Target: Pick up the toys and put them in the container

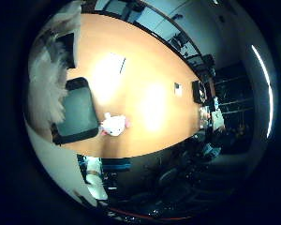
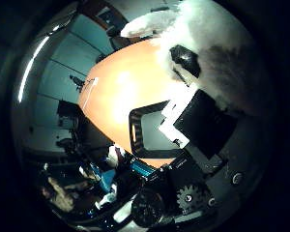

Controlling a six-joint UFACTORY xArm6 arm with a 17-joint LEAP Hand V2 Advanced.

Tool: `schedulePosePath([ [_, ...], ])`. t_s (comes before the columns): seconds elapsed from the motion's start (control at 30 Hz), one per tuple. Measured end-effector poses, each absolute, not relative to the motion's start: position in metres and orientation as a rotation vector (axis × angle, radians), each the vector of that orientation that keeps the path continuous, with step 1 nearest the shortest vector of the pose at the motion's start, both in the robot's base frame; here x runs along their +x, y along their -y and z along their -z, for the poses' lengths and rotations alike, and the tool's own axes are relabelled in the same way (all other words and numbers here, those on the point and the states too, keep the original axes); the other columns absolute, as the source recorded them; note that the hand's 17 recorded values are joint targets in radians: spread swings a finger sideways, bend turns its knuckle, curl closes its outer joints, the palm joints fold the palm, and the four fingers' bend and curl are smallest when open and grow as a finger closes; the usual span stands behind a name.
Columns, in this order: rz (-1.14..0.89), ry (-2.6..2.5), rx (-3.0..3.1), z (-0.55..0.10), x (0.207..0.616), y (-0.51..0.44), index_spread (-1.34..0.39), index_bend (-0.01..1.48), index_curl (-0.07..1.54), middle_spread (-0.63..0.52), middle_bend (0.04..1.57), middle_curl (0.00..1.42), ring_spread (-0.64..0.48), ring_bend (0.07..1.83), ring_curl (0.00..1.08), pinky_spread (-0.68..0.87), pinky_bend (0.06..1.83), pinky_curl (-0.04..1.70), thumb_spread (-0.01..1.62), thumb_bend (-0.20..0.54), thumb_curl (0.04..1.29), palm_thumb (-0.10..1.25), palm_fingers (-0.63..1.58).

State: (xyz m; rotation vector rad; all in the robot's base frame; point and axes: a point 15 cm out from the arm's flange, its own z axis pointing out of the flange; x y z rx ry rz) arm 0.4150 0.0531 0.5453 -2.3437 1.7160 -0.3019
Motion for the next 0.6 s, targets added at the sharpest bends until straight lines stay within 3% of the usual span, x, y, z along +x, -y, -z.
schedulePosePath([
  [0.3, 0.205, -1.592, -2.441, -0.523, 0.393, -0.144, -0.33, 0.94, 0.98, -0.22, 1.17, 1.02, -0.27, 1.29, 0.88, -0.26, 1.12, 1.10, 1.04, -0.014, 0.63, 1.05, 1.05],
  [0.6, 0.161, -1.573, -2.473, -0.480, 0.387, -0.171, -0.34, 0.94, 0.98, -0.23, 1.16, 1.03, -0.27, 1.28, 0.89, -0.25, 1.09, 1.13, 1.13, -0.022, 0.59, 0.97, 1.04],
])
